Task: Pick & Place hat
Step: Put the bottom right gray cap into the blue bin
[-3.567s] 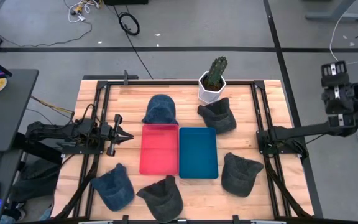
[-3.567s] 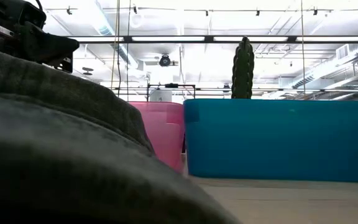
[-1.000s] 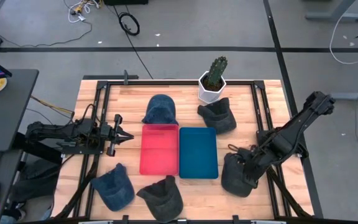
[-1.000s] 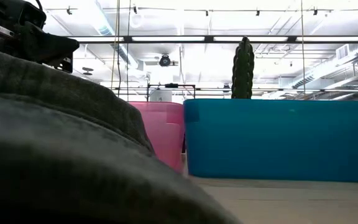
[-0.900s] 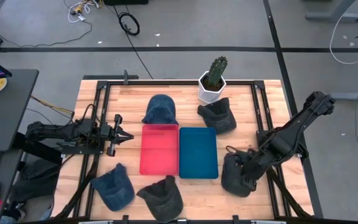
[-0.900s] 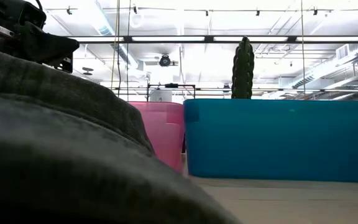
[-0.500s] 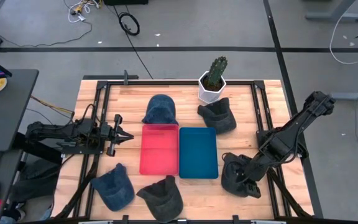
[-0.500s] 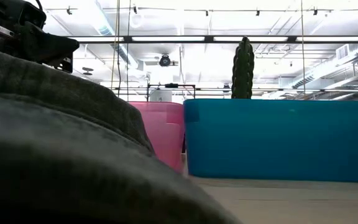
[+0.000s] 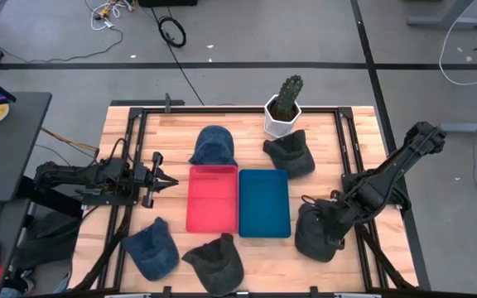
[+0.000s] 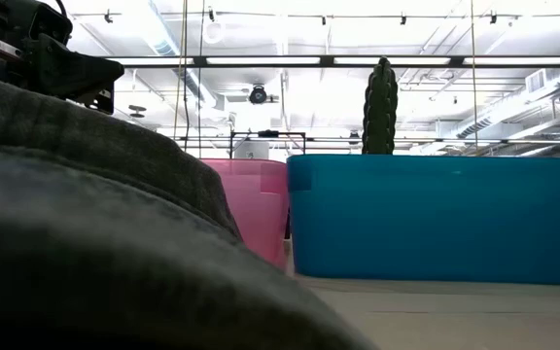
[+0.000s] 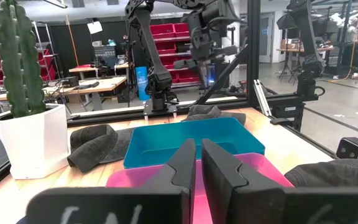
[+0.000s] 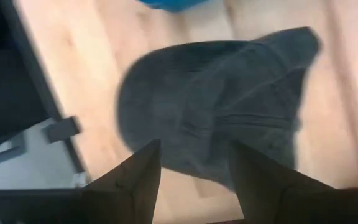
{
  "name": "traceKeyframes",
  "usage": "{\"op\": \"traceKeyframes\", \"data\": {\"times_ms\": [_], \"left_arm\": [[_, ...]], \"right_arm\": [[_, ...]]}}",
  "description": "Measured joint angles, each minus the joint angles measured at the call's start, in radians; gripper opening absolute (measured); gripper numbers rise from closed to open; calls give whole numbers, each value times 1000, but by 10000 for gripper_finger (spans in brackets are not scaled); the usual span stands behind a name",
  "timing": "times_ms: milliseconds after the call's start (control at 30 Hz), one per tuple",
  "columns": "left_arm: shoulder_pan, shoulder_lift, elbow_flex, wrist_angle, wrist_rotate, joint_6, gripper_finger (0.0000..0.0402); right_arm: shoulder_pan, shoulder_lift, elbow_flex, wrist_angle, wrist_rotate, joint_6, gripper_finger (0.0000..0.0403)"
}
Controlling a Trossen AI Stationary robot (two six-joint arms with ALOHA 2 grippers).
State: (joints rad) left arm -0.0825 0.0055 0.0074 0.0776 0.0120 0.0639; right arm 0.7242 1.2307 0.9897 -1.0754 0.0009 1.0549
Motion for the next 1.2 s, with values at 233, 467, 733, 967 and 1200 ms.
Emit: {"op": "traceKeyframes", "data": {"times_ms": [233,467,733,967,1200], "left_arm": [[0,0,0,0,0,0,30],[0,0,0,0,0,0,30],[0,0,0,0,0,0,30],[0,0,0,0,0,0,30],[0,0,0,0,0,0,30]], "right_arm": [[-1,68,0,-10,43,-1,188],[0,152,-17,-9,44,73,187],[0,124,-203,276,0,91,187],[1,97,-331,469,-59,108,187],[2,94,-370,540,-99,51,187]]}}
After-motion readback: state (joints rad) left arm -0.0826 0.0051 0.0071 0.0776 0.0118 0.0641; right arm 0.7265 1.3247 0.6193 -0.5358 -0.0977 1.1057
